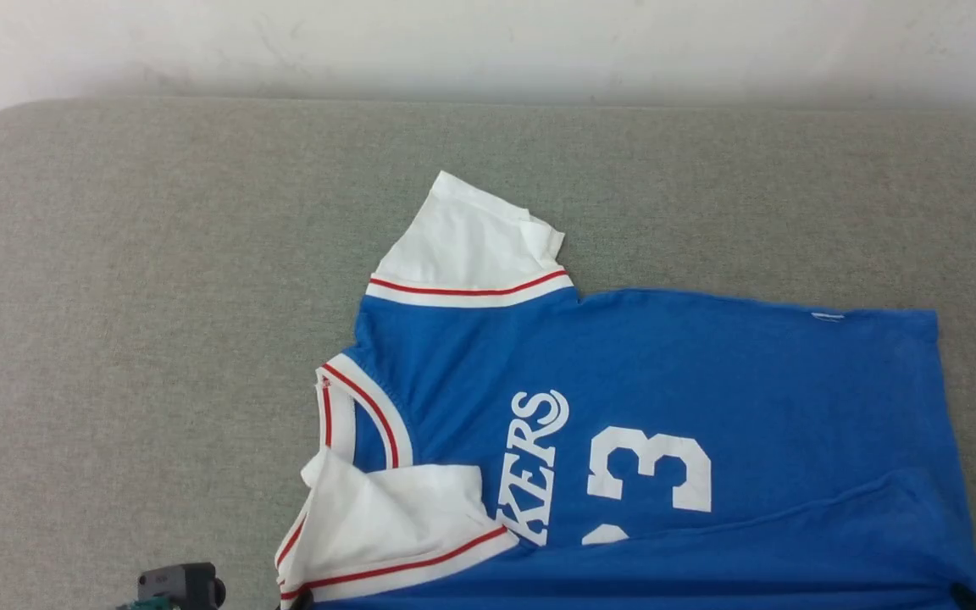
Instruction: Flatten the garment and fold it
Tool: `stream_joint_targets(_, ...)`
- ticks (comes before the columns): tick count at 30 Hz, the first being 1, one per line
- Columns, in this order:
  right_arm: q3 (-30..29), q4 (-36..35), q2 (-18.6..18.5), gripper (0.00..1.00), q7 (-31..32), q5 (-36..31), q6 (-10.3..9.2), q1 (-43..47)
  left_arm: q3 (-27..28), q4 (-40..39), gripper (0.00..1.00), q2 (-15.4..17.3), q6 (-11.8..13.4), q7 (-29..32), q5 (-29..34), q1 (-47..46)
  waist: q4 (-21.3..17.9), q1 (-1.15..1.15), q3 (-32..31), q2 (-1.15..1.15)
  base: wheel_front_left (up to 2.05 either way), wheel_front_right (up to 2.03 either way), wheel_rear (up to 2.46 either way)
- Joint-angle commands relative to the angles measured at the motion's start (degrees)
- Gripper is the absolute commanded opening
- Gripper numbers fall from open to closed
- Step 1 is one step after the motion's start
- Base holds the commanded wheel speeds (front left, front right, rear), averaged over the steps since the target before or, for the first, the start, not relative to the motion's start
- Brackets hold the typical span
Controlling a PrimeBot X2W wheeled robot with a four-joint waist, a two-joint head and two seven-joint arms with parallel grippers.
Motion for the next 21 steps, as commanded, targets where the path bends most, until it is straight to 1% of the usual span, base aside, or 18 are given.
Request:
stream_joint_targets(1,-0.55,0.10,0.10,0.00,-0.28,-0.62,-0.14,0.23,0.39,0.81,0.00,-0.05,-0.13,-0.52,-0.04,-0.06,-0.03,0.00,-0.05,0.00,0.00,0.00,0.00)
stream_joint_targets(2,-0.37,0.40,0.37,0.00,-0.54,-0.73,-0.14,0.01,0.23,1.54,0.00,-0.41,-0.63,-0.99,-0.05,-0.47,-0.07,0.00,-0.10,0.00,0.00,0.00,0.00)
stream_joint_targets(3,-0.13,0.75,0.65,0.00,-0.85,-0.76,-0.14,-0.28,0.17,2.26,0.19,-0.84,-1.11,-1.63,-0.04,-1.02,-0.10,0.00,-0.16,0.00,0.00,0.00,0.00)
stream_joint_targets(4,0.19,1.11,0.84,0.11,-1.31,-0.80,-0.14,-0.61,0.15,3.03,0.28,-1.24,-1.47,-2.11,-0.10,-1.48,-0.14,0.00,-0.25,0.00,0.00,0.00,0.00)
stream_joint_targets(5,0.50,1.55,0.95,0.44,-1.72,-0.94,-0.14,-0.90,-0.09,3.79,0.39,-1.47,-1.90,-2.27,-0.13,-1.88,-0.20,0.00,-0.33,0.00,0.00,0.00,0.00)
stream_joint_targets(6,0.81,2.04,1.02,0.99,-2.08,-1.06,-0.14,-1.15,-0.25,4.49,0.66,-1.77,-2.25,-2.48,-0.19,-2.30,-0.26,0.00,-0.39,0.00,0.00,0.00,0.00)
stream_joint_targets(7,1.22,2.41,0.94,1.00,-2.56,-1.18,-0.14,-1.41,-0.28,5.13,1.00,-2.07,-2.49,-2.79,-0.22,-2.72,-0.31,0.00,-0.47,0.00,0.00,0.00,0.00)
stream_joint_targets(12,1.84,3.12,1.19,1.00,-4.30,-0.41,-0.14,-2.35,0.47,6.11,1.00,-3.09,-3.35,-4.81,-0.72,-3.51,-0.53,0.00,-0.89,0.00,0.00,0.00,0.00)
stream_joint_targets(15,1.15,1.90,1.55,1.00,-5.78,0.32,-0.14,-2.98,2.45,4.71,1.00,-3.28,-3.48,-7.17,-1.24,-3.13,-0.70,0.00,-1.18,0.00,0.00,0.00,0.00)
stream_joint_targets(18,-0.38,-0.26,1.96,1.00,-9.05,0.05,-0.14,-4.40,5.45,1.43,1.00,-2.36,-3.11,-11.17,0.22,-3.70,-0.91,0.00,-1.30,0.00,0.00,0.00,0.00)
stream_joint_targets(21,-2.00,-2.54,2.55,1.00,-13.10,-1.84,-0.14,-6.44,8.98,-2.58,1.00,-1.11,-1.96,-16.71,4.10,-6.93,-1.16,0.00,-0.65,0.00,0.00,0.00,0.00)
